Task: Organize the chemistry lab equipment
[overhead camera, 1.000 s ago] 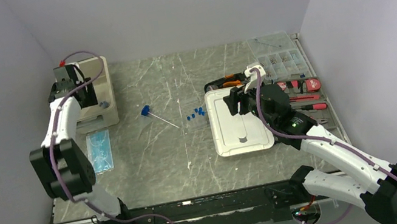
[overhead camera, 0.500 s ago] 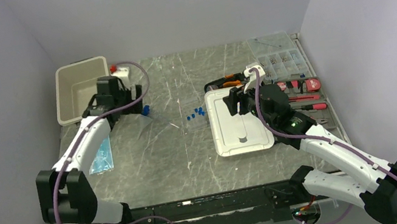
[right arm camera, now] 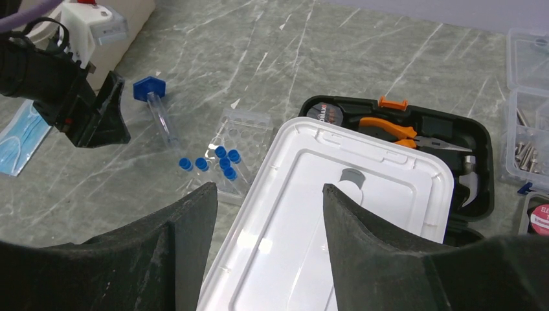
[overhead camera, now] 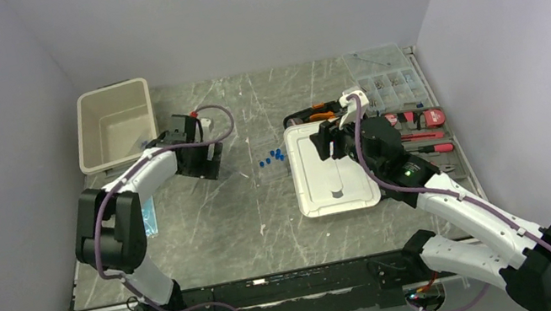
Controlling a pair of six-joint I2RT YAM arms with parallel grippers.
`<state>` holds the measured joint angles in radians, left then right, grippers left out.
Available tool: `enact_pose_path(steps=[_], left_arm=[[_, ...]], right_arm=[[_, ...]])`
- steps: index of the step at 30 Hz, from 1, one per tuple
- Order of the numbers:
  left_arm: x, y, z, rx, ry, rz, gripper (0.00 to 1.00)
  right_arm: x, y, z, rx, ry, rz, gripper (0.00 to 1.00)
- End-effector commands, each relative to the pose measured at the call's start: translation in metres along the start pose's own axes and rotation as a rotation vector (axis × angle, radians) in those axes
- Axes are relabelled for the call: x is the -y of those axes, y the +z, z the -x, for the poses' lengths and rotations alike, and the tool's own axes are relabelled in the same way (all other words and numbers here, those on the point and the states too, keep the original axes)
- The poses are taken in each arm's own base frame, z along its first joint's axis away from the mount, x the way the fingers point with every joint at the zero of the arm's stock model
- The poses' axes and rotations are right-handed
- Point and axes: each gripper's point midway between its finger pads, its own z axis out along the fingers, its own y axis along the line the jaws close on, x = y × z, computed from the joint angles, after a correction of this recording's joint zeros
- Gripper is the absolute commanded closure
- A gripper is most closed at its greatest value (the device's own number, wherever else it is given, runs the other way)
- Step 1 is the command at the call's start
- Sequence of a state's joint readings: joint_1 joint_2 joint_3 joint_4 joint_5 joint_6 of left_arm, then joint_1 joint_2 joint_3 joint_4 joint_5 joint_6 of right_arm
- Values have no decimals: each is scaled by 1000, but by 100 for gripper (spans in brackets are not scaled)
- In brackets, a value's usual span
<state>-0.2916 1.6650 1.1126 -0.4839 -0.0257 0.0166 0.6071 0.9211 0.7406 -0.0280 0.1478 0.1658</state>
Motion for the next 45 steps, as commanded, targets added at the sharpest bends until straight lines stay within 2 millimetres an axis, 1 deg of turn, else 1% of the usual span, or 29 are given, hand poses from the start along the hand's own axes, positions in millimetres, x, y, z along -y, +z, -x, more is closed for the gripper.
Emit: enact_pose_path(steps=[1,6,9,12,14,21,26,32,34,36,41,45], left_arm=[[-5,1,9,-6,23,29,5],[-11,18,6,-63,38,55,6],[-12,25,5,-77,41,59,10],[-16,29,4,-80,47,76,17],[-19,33,3,-88,55,87,18],[-21,46,-1,-116,65,81,38],[-23,48,-3,-121,70,88,53],[-22,46,-4,-119,74,86,61],[-21,42,-4,-115,72,80,62],[-19,32,-4,-105,63,86,62],[-14,-13,6,9,58,98,63],[-7,-60,23,126,22,60,63]], right_arm=[[-1,-3,18,65,15,4,37],[-1,-5,19,67,15,10,38],[-1,-6,19,68,15,11,39],[-2,-6,19,70,17,14,40],[-2,-6,19,70,17,17,40],[-3,-8,20,72,19,23,40],[-3,-8,20,74,20,23,40],[-3,-9,20,74,20,23,40],[-2,-9,21,77,20,20,40],[-2,-10,22,79,20,19,40],[-1,-11,23,84,18,12,40],[-1,-9,22,80,20,14,40]])
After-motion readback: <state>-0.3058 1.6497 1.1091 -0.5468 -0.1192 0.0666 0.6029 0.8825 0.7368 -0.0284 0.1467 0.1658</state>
